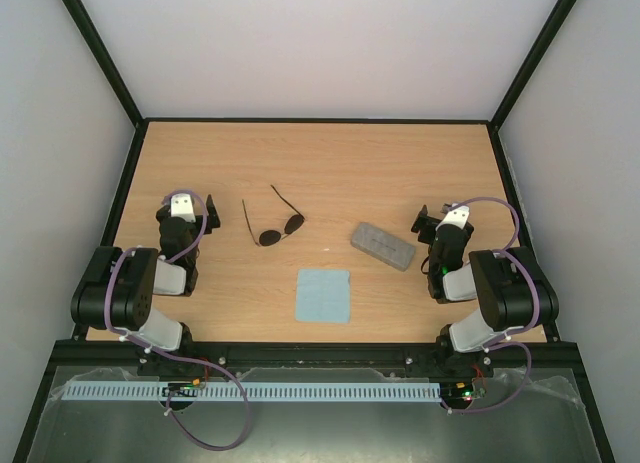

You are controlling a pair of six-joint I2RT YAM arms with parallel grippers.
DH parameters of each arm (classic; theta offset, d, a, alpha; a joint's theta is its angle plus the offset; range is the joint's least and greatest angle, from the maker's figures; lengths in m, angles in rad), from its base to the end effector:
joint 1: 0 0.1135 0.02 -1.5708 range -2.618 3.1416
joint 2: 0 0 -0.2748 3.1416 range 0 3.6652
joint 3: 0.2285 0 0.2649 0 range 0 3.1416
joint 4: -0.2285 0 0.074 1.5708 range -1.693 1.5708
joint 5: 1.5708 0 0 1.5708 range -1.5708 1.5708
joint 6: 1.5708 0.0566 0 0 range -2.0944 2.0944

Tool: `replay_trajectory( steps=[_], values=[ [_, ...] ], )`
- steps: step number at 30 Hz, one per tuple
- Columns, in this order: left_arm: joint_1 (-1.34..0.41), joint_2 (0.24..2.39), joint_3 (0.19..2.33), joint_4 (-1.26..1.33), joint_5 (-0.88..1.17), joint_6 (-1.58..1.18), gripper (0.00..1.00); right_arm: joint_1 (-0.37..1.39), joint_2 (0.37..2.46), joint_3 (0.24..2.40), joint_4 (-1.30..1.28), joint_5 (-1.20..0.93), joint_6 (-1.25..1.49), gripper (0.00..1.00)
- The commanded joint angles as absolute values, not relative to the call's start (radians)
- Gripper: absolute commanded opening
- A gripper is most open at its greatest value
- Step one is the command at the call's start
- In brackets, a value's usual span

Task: Organize the sunglasses
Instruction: Pick up the sunglasses case from the center of the board.

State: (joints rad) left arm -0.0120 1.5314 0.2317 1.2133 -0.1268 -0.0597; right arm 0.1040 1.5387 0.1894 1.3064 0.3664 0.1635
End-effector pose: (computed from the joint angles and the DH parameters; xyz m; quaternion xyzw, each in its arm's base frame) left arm 0.2658 0.0040 0.1443 -0.0603 0.7343 0.0225 0.6758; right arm 0.2539 0.0061 0.1442 0.1471 0.7060 -0.0397 0.6917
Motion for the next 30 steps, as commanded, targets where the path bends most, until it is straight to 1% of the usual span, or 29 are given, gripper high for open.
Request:
replay_trajectory(
  steps=[1,9,11,14,17,23,26,30],
  values=[
    [-0.006,1.536,0.242,1.255,-0.11,-0.058,0.99,0.101,1.534,0.196,1.341,0.375,0.154,0.99],
    [-0.009,1.502,0.231,1.249,-0.091,-0.042,0.99,0.101,1.522,0.17,1.383,0.383,0.156,0.99],
    [-0.025,1.46,0.238,1.194,-0.093,-0.026,0.99,0.1,1.488,0.14,1.413,0.403,0.165,0.99],
    [-0.059,1.36,0.286,1.019,-0.106,0.005,0.99,0.101,1.414,0.116,1.383,0.389,0.156,0.98],
    [-0.093,1.253,0.332,0.881,-0.115,0.038,1.0,0.1,1.311,0.141,1.231,0.372,0.152,0.99],
    [-0.131,1.07,0.451,0.672,-0.031,0.016,0.99,0.101,1.101,0.261,0.82,0.325,0.227,0.99],
    [-0.152,1.026,0.529,0.562,-0.005,-0.059,0.99,0.1,1.04,0.386,0.573,0.307,0.305,0.98],
    [-0.175,1.006,0.621,0.437,0.057,-0.167,1.0,0.101,1.042,0.591,0.264,0.225,0.371,0.99]
  ],
)
